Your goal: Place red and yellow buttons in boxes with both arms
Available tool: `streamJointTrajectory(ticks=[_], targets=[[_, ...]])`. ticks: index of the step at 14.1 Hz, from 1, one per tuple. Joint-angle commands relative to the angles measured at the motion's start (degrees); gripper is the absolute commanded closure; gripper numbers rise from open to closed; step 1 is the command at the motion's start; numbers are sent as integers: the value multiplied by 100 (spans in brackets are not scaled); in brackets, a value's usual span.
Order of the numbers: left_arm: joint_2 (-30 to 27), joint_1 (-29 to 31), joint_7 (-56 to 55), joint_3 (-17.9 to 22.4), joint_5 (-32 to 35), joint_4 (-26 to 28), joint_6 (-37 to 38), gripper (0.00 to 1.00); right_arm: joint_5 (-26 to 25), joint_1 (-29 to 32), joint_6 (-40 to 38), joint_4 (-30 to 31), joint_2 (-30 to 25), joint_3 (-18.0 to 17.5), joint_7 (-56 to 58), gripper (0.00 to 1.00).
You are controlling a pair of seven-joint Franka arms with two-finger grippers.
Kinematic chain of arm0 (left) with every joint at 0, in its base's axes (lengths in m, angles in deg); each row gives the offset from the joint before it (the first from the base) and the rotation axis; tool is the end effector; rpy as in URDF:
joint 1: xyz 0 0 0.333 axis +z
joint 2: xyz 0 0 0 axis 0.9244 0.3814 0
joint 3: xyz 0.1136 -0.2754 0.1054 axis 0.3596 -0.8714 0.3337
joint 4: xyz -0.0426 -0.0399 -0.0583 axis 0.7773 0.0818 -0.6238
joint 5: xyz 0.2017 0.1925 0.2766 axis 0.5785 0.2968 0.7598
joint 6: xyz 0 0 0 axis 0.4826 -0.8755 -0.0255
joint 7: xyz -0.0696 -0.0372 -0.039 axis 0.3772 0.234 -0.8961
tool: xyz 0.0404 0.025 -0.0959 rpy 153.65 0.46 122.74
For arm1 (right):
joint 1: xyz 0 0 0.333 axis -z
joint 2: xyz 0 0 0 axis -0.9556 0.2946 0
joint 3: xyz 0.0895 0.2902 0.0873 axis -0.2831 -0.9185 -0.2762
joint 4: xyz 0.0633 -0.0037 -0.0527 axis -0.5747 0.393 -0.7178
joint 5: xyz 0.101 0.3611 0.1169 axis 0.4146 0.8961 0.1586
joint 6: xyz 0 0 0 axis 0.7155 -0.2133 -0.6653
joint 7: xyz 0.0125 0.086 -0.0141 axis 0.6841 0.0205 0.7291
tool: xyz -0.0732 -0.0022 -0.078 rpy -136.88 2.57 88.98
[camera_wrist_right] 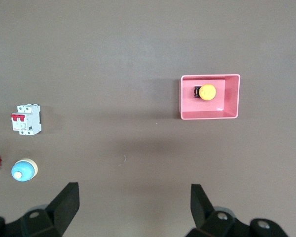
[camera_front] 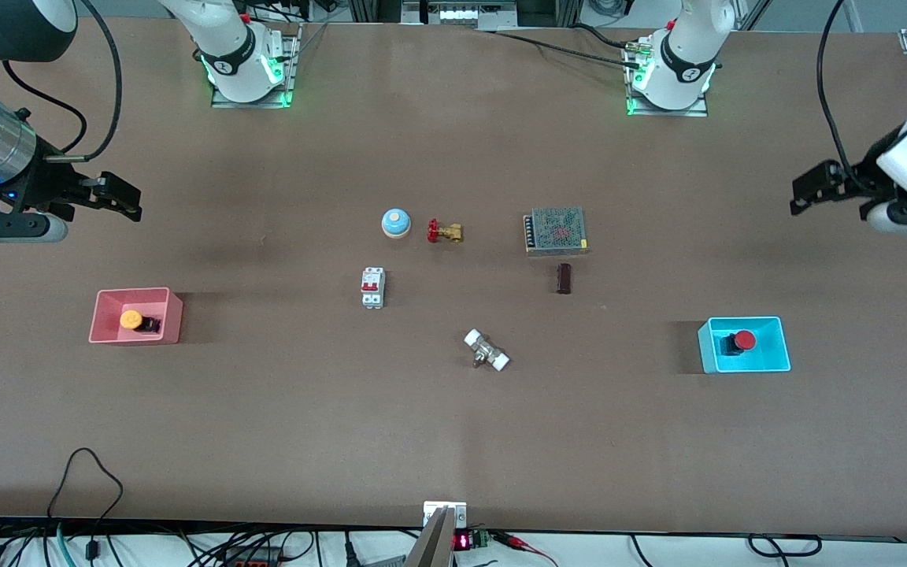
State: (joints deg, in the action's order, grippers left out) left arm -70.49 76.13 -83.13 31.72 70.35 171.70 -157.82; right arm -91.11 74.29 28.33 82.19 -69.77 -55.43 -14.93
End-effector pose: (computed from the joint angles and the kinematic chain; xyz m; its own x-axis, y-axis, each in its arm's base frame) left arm 0.5540 -0.0132 0.5978 0.9970 -0.0643 -0.0420 -0.0635 -0.9978 0.0198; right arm 0.5763 0.0513 0.5690 0.9988 0.0124 -0.0482 0.0140 -0.9994 0.0321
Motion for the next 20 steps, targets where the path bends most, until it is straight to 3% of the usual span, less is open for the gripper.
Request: streamJointTrajectory(ticks=[1, 8, 15, 20], targets=[[24, 68, 36, -22, -117, -49, 35, 0, 106, 7, -232, -168, 99, -1, -95, 0], [7, 15, 36, -13, -56, -59, 36, 0, 106, 42, -347, -248, 152, -1, -60, 0], [-28, -968, 36, 838, -38, -6, 35, 0, 106, 42, -347, -248, 213, -10, -51, 0], [-11, -952, 27, 831, -38, -33, 35, 0, 106, 42, -347, -248, 231, -10, -51, 0]])
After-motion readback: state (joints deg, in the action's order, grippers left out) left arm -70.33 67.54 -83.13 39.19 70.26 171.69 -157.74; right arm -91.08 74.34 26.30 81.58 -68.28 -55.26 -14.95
